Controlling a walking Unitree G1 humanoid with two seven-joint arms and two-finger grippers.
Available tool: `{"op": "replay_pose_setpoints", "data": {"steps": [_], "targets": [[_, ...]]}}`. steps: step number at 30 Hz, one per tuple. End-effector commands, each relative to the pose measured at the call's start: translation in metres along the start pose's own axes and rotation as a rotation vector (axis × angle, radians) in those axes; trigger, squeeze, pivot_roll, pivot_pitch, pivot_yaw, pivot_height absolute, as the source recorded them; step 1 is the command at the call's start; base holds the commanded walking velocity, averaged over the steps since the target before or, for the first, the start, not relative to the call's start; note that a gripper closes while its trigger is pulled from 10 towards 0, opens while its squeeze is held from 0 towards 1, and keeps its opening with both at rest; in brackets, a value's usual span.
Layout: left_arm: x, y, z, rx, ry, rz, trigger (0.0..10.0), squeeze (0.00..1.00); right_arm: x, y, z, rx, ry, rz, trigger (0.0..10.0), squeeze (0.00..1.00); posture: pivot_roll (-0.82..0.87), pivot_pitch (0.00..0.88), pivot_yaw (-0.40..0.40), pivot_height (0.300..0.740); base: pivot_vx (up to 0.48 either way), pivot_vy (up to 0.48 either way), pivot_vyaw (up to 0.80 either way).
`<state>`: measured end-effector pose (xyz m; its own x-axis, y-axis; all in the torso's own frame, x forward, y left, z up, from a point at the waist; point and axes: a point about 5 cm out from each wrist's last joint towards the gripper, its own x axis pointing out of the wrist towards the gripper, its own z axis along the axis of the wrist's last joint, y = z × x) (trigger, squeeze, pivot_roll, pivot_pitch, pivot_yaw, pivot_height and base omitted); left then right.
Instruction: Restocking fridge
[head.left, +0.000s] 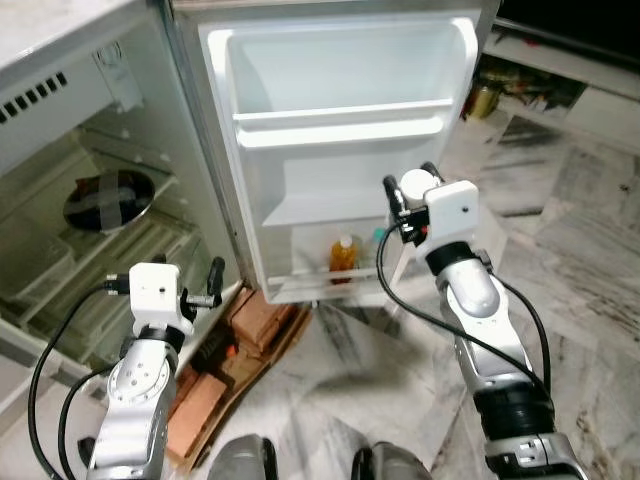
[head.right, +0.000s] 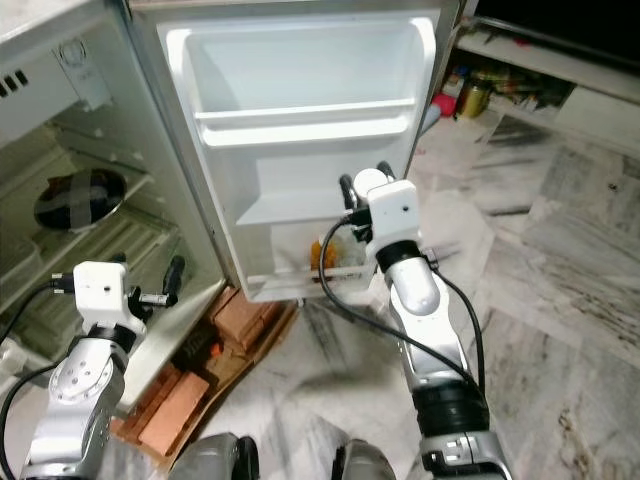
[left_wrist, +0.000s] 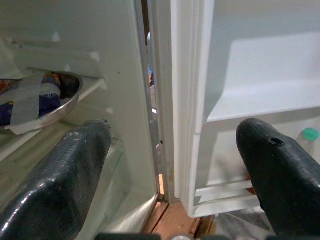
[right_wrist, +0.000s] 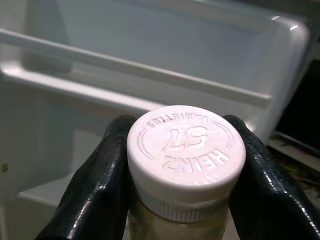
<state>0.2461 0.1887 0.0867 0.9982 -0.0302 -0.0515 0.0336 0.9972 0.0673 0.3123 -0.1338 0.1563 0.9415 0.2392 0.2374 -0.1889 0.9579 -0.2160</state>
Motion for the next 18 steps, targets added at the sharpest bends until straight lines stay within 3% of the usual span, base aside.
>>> {"op": "replay_pose_setpoints", "data": {"steps": [1, 10, 18], "targets": [[0.000, 0.002, 0.002, 0.002, -0.008, -0.002, 10.0, 0.00, 0.007, -0.004, 0.015, -0.013, -0.075, -0.022, 10.0, 0.00, 0.01, 0.070, -0.040, 0.740, 0.000, 0.000, 0.00], [0.003, -0.001, 0.008, -0.010, -0.035, -0.042, 10.0, 0.00, 0.045, -0.015, 0.060, -0.092, -0.251, 0.007, 10.0, 0.00, 0.02, 0.082, -0.030, 0.740, 0.000, 0.000, 0.00], [-0.001, 0.003, 0.009, -0.005, -0.043, -0.036, 10.0, 0.00, 0.052, -0.021, 0.078, -0.100, -0.316, -0.027, 10.0, 0.00, 0.03, 0.082, -0.032, 0.740, 0.294, 0.000, 0.00]]}}
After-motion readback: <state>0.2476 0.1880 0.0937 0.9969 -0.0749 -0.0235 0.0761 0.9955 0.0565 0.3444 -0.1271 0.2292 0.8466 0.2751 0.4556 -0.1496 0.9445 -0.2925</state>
